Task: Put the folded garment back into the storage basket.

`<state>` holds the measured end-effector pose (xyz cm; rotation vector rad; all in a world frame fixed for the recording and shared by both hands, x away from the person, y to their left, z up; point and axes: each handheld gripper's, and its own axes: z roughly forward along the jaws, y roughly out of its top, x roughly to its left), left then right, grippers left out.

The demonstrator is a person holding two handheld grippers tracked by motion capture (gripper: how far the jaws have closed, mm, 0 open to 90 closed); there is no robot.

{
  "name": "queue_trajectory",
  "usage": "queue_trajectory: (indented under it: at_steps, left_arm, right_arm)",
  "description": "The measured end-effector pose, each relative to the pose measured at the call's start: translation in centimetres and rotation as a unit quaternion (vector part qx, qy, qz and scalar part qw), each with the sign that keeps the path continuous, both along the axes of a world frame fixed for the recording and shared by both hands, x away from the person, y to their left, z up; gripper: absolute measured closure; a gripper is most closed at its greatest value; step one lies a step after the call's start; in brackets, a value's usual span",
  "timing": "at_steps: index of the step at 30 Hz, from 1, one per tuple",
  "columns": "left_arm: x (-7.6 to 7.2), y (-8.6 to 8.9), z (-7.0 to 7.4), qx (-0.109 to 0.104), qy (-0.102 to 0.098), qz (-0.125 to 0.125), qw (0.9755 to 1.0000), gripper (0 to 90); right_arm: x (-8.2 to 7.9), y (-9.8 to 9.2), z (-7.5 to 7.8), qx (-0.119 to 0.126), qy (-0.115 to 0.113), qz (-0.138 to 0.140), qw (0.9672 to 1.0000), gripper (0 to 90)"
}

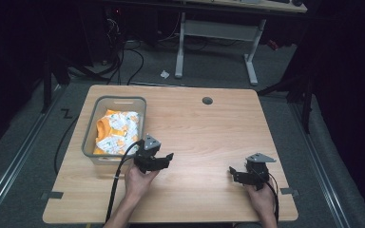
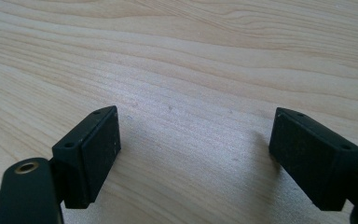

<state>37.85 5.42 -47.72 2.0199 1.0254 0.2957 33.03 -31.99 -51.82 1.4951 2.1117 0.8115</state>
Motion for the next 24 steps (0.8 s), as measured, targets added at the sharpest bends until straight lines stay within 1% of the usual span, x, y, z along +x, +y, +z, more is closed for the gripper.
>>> queue_trajectory:
  at_steps: [4,6,8,11,13,17,20,24]
  left_arm:
    - [-0.3,-0.5,-0.6,0.015,0.002,-0.004,0.9999,37.0]
    - [-0.4,-0.8,-1.0,0.024,0.01,-0.008,0.9996,36.6]
    - [-0.4,-0.9,-1.5,0.032,0.011,-0.009,0.9994,36.5]
    - [-0.4,-1.1,-2.3,0.036,0.021,-0.006,0.9991,36.4]
    - [-0.4,-1.3,-2.8,0.044,0.029,-0.007,0.9986,36.4]
    - [-0.2,-1.5,-3.5,0.064,0.032,-0.007,0.9974,36.2]
    - [-0.1,-1.5,-3.9,0.067,0.035,-0.003,0.9971,36.1]
    - [-0.3,-1.5,-4.1,0.068,0.029,0.0,0.9972,35.9]
  right_arm:
    - [0.0,0.0,0.0,0.0,0.0,0.0,1.0,16.5]
    - [0.0,0.0,0.0,0.0,0.0,0.0,1.0,16.4]
    - [0.0,0.0,0.0,0.0,0.0,0.0,1.0,16.5]
    - [0.0,0.0,0.0,0.0,0.0,0.0,1.0,16.5]
    - [0.0,0.0,0.0,0.0,0.0,0.0,1.0,16.5]
    - [0.0,0.0,0.0,0.0,0.0,0.0,1.0,16.5]
    - [0.0,0.0,0.0,0.0,0.0,0.0,1.0,16.4]
    - [0.0,0.0,0.0,0.0,0.0,0.0,1.0,16.5]
